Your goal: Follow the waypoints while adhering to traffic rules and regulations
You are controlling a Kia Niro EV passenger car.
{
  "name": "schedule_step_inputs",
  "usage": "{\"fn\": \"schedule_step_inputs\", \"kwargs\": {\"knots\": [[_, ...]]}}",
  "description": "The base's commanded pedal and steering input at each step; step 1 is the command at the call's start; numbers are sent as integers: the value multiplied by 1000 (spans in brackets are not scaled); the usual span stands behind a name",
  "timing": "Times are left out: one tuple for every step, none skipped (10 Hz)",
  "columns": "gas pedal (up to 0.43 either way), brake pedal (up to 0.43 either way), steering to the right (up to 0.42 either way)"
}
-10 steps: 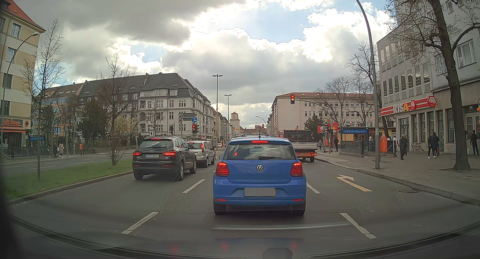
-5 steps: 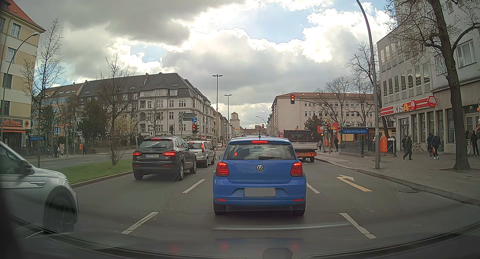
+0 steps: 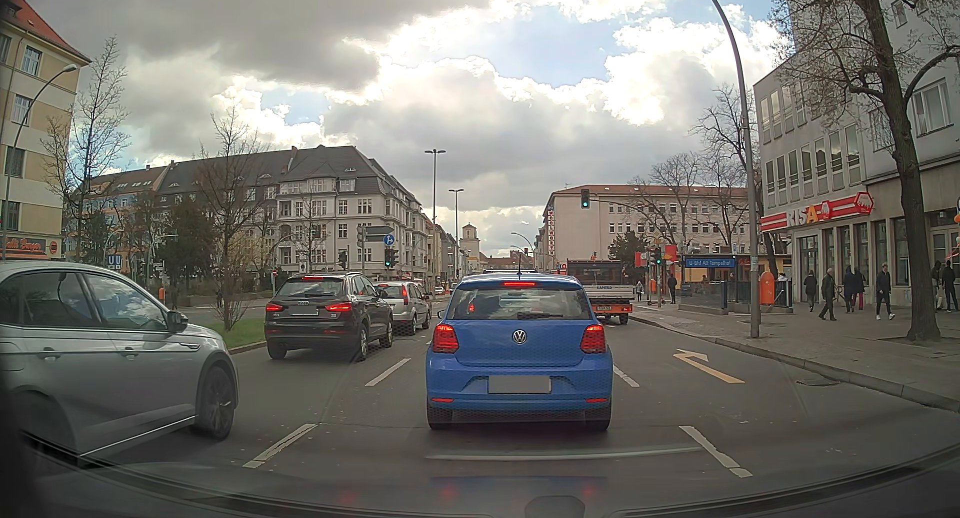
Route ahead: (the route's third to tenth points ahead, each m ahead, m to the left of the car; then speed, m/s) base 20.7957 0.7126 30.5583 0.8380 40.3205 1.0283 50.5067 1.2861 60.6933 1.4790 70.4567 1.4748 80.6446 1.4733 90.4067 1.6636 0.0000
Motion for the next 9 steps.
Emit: {"fn": "schedule_step_inputs", "kwargs": {"knots": [[0, 372, -1], [0, 372, -1], [0, 372, -1], [0, 372, -1], [0, 372, -1], [0, 372, -1], [0, 372, -1], [0, 372, -1], [0, 372, -1]]}}
